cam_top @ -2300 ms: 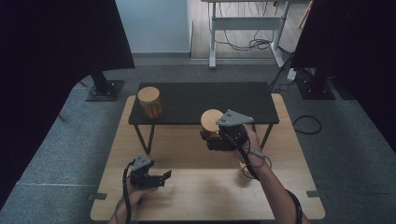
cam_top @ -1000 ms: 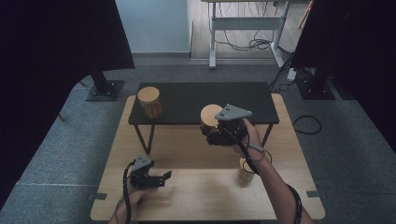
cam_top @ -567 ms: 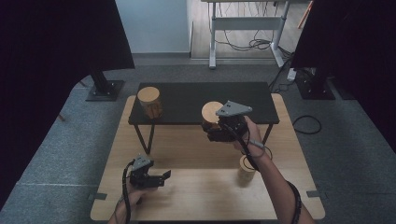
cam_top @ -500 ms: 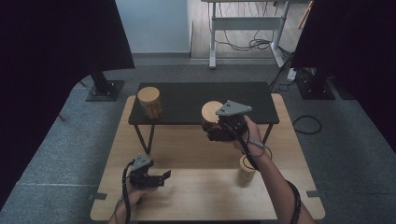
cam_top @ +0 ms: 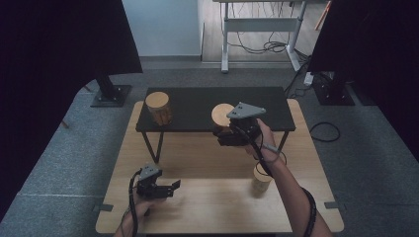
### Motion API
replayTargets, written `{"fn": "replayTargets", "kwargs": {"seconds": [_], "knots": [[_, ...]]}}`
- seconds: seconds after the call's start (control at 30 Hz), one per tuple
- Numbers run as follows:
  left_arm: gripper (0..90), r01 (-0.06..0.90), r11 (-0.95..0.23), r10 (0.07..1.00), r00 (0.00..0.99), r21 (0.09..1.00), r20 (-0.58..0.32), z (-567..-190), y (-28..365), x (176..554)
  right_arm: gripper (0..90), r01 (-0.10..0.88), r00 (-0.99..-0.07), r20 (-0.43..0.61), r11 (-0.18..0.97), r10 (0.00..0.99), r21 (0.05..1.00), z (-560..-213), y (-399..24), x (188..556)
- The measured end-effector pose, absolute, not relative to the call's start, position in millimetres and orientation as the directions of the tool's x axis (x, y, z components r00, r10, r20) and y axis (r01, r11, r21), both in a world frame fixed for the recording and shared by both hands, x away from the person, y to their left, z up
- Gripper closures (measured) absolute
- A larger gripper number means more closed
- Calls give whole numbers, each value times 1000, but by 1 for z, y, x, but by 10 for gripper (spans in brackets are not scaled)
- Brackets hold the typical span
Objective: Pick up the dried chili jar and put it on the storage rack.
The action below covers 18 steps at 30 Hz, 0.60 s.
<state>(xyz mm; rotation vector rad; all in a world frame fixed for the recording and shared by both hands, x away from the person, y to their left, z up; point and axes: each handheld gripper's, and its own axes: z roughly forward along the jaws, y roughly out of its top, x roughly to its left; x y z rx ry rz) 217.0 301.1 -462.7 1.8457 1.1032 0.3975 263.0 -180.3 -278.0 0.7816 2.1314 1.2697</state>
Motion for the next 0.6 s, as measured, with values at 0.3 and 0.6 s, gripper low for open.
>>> {"fn": "replayTargets", "kwargs": {"seconds": [0.3, 0.6], "knots": [[68, 519, -176, 819, 549, 837, -169, -461, 302, 216, 250, 203, -694, -154, 397, 703, 895, -276, -180, 265], [67, 522, -169, 822, 543, 836, -173, -462, 303, 216, 250, 208, -692, -146, 389, 707, 897, -277, -181, 271]]}}
